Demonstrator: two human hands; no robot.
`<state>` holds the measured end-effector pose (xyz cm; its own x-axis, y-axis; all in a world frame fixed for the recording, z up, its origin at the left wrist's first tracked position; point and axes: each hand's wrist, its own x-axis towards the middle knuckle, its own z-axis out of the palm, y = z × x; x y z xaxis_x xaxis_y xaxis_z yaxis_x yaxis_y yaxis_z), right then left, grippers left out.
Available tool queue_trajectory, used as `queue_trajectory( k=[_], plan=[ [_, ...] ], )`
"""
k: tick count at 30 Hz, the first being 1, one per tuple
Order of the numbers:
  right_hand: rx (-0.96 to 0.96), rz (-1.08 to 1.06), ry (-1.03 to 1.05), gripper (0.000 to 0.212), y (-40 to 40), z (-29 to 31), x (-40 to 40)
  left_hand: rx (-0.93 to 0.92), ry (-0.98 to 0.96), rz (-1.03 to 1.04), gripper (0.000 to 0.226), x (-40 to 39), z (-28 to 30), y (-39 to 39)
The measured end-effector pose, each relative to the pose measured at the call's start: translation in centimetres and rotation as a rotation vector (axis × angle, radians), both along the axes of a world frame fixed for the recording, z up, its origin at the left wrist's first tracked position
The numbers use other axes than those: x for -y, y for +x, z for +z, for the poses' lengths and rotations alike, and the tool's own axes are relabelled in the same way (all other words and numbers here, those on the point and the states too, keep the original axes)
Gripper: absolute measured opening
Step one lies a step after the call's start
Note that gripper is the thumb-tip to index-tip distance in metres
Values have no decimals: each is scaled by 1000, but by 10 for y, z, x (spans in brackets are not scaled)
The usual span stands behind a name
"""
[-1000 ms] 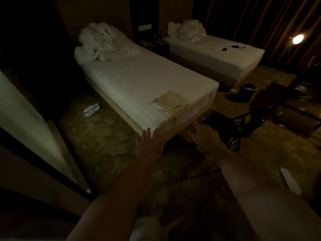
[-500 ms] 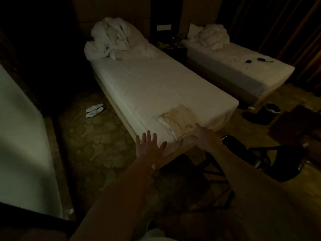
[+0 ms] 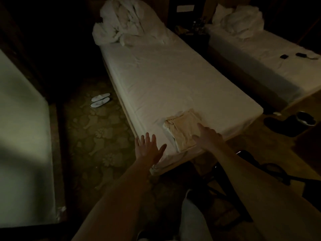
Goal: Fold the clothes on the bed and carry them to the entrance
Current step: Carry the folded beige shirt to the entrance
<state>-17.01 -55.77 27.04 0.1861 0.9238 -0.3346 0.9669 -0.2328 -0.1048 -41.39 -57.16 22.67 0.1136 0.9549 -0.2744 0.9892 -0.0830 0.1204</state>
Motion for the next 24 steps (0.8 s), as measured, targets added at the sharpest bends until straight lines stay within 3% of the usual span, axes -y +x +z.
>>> queue_trajectory(
  k=[14,24],
  plan=[
    [-143,173,-177,85,143,-81,-202,185,-258,472,103,-135,-77,170],
    [-282,69,-292,109,204,-195,-296,564,-340,922,104,-206,-181,219]
  ],
)
